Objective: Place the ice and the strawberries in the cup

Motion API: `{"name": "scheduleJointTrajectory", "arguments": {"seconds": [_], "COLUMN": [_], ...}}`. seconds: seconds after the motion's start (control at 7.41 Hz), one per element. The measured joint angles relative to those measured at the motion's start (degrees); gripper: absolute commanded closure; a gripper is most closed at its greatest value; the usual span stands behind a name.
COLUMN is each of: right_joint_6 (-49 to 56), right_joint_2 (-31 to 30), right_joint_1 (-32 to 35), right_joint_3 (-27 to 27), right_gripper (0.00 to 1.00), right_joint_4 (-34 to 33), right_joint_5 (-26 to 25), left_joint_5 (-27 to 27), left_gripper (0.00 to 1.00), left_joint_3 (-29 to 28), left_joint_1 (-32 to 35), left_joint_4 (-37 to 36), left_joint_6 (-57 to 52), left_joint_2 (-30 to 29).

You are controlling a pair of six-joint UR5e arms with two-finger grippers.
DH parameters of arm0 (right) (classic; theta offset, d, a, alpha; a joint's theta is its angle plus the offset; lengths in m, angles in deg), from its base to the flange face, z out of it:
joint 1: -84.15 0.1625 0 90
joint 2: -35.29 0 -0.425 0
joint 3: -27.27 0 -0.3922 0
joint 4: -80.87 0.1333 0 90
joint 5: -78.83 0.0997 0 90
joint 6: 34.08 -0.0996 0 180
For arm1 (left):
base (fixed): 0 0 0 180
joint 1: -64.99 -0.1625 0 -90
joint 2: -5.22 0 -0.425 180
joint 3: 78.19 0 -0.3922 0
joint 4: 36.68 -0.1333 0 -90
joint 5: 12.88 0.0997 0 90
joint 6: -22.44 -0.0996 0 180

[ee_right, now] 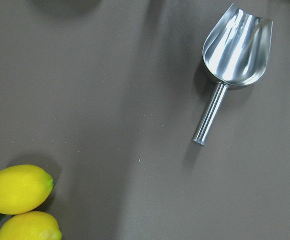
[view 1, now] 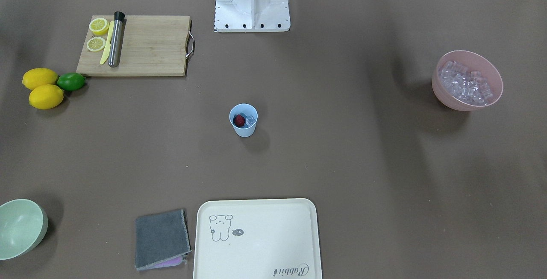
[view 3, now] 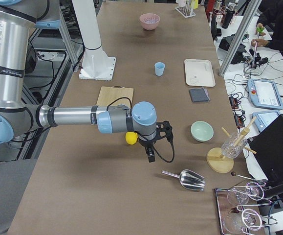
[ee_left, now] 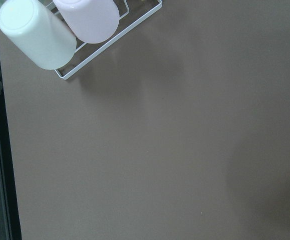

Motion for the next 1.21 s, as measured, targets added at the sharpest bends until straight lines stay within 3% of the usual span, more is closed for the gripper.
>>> {"name": "scheduleJointTrajectory", "arguments": {"seconds": [1.21], "right_joint_6": [0.07], "right_joint_2": [-1.2], "right_joint_1": [2.28], "right_joint_3": [0.09], "right_gripper": [0.0], "right_joint_4": [-0.07], "right_joint_5": [0.09], "left_joint_5": [-0.29], "left_gripper": [0.02], "left_joint_3": [0.34], "left_joint_1": [-4.07], "left_joint_4": [2.1], "left_joint_6": [5.08], "left_joint_2": [-0.04]}}
